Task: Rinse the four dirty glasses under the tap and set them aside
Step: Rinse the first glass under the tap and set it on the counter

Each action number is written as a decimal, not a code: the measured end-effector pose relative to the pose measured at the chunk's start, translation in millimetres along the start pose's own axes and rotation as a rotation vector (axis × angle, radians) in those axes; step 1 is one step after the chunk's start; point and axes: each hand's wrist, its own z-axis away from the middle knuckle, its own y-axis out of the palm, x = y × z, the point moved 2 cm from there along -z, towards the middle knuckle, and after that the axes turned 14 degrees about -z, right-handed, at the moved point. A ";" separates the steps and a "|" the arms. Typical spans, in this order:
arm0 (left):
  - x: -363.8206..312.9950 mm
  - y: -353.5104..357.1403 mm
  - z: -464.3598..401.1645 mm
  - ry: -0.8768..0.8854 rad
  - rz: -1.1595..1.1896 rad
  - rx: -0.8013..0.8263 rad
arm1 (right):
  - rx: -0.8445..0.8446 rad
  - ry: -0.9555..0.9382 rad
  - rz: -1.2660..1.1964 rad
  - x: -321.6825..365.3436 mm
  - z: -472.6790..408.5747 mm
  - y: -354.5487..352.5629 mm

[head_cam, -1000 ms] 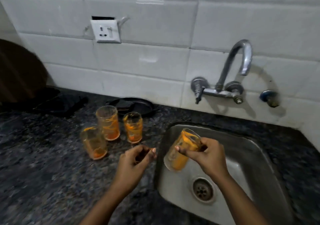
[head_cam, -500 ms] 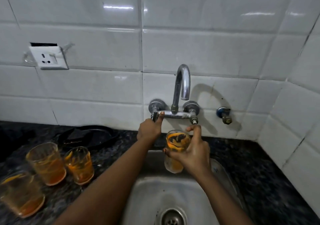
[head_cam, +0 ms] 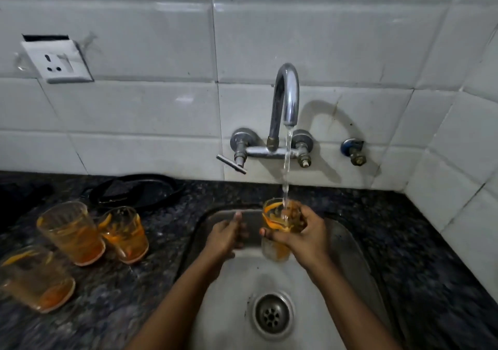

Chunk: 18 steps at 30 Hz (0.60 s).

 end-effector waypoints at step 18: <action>109.4 21.1 79.1 -0.158 -0.070 0.165 | 0.084 0.540 -0.183 -105.5 34.6 -6.6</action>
